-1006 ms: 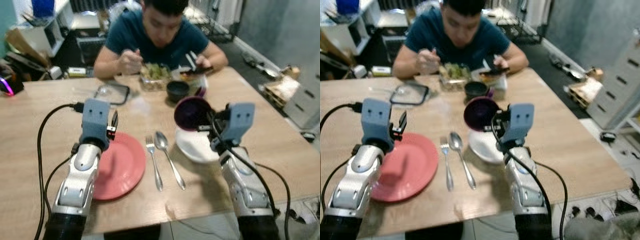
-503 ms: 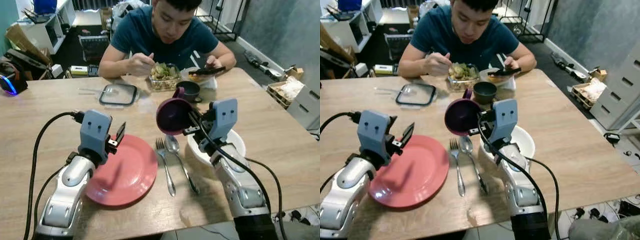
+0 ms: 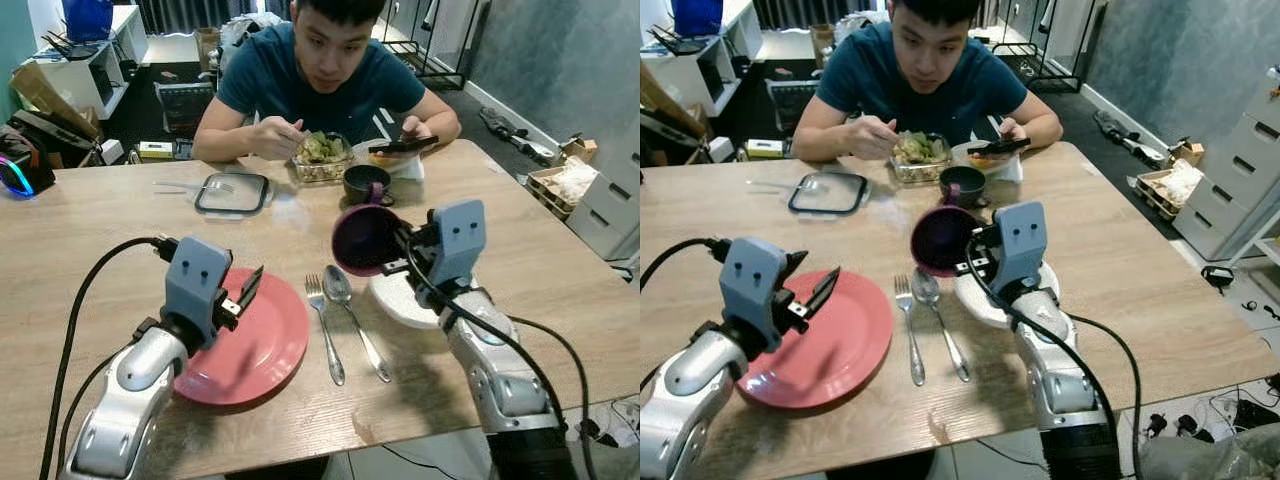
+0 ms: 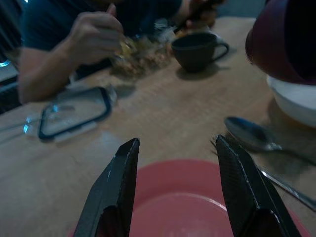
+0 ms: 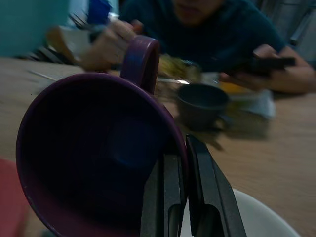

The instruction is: Setting the table

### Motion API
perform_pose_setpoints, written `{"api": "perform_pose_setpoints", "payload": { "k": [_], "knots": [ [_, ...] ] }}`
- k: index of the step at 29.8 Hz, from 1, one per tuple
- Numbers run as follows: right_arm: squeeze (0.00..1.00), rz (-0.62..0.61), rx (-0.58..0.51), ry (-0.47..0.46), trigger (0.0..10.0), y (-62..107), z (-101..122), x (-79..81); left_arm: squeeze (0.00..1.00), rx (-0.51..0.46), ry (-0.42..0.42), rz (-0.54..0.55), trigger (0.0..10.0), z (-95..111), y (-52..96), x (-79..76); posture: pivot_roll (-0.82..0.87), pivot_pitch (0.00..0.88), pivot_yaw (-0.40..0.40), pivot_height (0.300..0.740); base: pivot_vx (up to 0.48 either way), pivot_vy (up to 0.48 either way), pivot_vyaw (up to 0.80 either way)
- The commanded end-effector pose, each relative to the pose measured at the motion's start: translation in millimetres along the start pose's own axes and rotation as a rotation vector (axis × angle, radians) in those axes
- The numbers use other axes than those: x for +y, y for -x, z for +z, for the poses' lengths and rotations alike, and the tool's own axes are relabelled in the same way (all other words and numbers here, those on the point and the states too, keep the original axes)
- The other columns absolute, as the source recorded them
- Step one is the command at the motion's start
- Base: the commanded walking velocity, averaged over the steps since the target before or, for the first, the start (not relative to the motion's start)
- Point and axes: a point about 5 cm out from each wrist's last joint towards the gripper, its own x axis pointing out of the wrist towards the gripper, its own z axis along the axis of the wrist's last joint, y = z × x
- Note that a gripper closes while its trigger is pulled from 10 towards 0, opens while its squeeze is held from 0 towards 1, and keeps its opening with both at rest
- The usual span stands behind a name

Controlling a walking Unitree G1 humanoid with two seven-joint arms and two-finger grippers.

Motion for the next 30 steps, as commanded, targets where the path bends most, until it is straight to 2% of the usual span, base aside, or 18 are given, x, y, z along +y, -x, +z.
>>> {"api": "perform_pose_setpoints", "payload": {
  "k": [1,5,6,8,11,12,14,15,16,24,25,26,28,29,30],
  "knots": [
    [0.00,-0.045,0.028,0.004,10.0,1.1,-5,-7.7,0.00,0.017,-0.003,-0.017,10.0,-1,2.1,-2.1,-0.02,0.000,0.079,0.740,0.000,0.000,0.00],
    [0.00,-0.145,0.030,0.021,10.0,2.8,-2,-30.2,0.00,0.022,0.002,-0.018,10.0,-1,3.8,-3.5,-0.02,0.000,0.081,0.740,0.000,0.000,0.00],
    [0.00,-0.189,0.019,0.042,10.0,3.9,3,-41.5,0.00,0.026,0.003,-0.021,10.0,-2,5.1,-4.3,-0.02,0.000,0.089,0.740,0.000,0.000,0.00],
    [0.00,-0.211,0.013,0.045,10.0,4.5,4,-46.3,0.00,0.031,0.002,-0.026,10.0,-3,5.9,-4.7,-0.02,0.000,0.094,0.740,0.000,0.000,0.00],
    [0.00,-0.307,-0.010,0.063,10.0,9.3,12,-69.7,0.00,0.045,-0.010,-0.051,10.0,-5,8.3,-6.0,-0.02,0.000,0.102,0.740,0.000,0.000,0.00],
    [0.00,-0.307,-0.010,0.063,10.0,9.3,12,-69.7,0.00,0.045,-0.010,-0.051,10.0,-5,8.3,-6.0,-0.02,0.000,0.102,0.740,0.000,0.000,0.00],
    [0.00,-0.364,-0.011,0.088,10.0,14.7,17,-87.7,0.00,0.049,-0.018,-0.067,10.0,-4,9.0,-5.4,-0.03,0.000,0.103,0.740,0.000,0.000,0.00],
    [0.00,-0.364,-0.011,0.088,10.0,14.7,17,-87.7,0.00,0.049,-0.018,-0.067,10.0,-4,9.0,-5.4,-0.03,0.000,0.103,0.740,0.000,0.000,0.00],
    [0.00,-0.380,0.013,0.111,10.0,18.6,17,-100.6,0.00,0.053,-0.024,-0.097,10.0,-4,9.6,-5.3,-0.03,0.000,0.099,0.740,0.000,0.000,0.00],
    [0.00,-0.400,0.099,0.206,10.0,31.5,14,-136.6,0.00,0.068,-0.031,-0.203,10.0,1,20.3,-1.3,-0.02,0.000,0.083,0.740,0.000,0.000,0.00],
    [0.00,-0.317,0.158,0.187,10.0,34.8,11,-139.5,0.00,0.076,-0.034,-0.225,10.0,1,23.0,-1.3,-0.02,0.000,0.080,0.740,0.000,0.000,0.00],
    [0.00,-0.317,0.158,0.187,10.0,34.8,11,-139.5,0.00,0.076,-0.034,-0.225,10.0,1,23.0,-1.3,-0.02,0.000,0.080,0.740,0.000,0.000,0.00],
    [0.00,-0.196,0.224,0.152,10.0,40.4,9,-141.9,0.00,0.086,-0.035,-0.256,10.0,1,26.5,-2.0,-0.02,0.000,0.080,0.740,0.000,0.000,0.00],
    [0.00,-0.181,0.239,0.186,10.0,50.2,16,-160.3,0.00,0.090,-0.031,-0.277,10.0,0,28.0,-3.8,-0.03,0.000,0.081,0.740,0.000,0.000,0.00],
    [0.00,-0.181,0.239,0.186,10.0,50.2,16,-160.3,0.00,0.090,-0.031,-0.277,10.0,0,28.0,-3.8,-0.03,0.000,0.081,0.740,0.000,0.000,0.00]
  ]
}}
